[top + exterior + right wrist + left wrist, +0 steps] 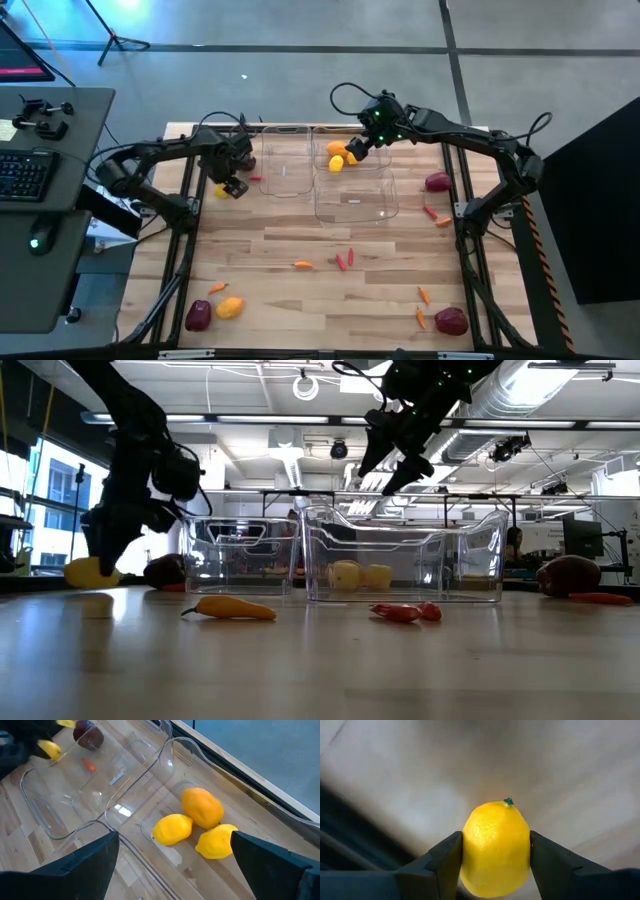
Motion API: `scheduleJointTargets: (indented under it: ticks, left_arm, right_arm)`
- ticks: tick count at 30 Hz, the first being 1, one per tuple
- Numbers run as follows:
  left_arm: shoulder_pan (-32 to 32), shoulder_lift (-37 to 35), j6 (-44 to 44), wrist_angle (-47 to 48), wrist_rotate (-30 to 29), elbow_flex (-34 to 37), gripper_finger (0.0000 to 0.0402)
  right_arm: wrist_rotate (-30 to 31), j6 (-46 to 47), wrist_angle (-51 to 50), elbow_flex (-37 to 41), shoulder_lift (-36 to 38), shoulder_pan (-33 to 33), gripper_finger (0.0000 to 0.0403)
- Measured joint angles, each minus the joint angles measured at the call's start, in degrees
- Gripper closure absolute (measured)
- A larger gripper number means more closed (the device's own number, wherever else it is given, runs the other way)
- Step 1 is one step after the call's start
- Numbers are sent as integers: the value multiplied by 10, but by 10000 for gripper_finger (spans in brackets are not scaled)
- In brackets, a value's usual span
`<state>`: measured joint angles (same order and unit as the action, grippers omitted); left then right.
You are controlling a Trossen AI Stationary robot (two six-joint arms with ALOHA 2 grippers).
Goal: Sort produce into baskets
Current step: Put the lemon into the top right transparent bin
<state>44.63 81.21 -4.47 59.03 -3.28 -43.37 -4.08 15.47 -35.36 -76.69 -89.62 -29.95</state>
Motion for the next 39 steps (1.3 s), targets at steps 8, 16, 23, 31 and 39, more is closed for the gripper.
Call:
scheduleJointTargets:
  ticks: [8,16,23,31,39]
  left_arm:
    - [-6,-184,-55,57,33,-45,256]
    - [-132,-219,-159,40,21,-151,252]
    - [-245,-85,-139,-125,-25,-229,251]
    - [-245,127,-84,-278,-35,-344,250]
    - [-232,241,-79,-323,-63,-408,249]
  right_arm:
    - [-7,-25,-3,0,4,0,31]
    - [-32,-52,-1,0,61,0,31]
    - [-30,-20,28,0,128,0,31]
    - [-20,22,36,0,173,0,31]
    - [-11,41,35,0,174,0,31]
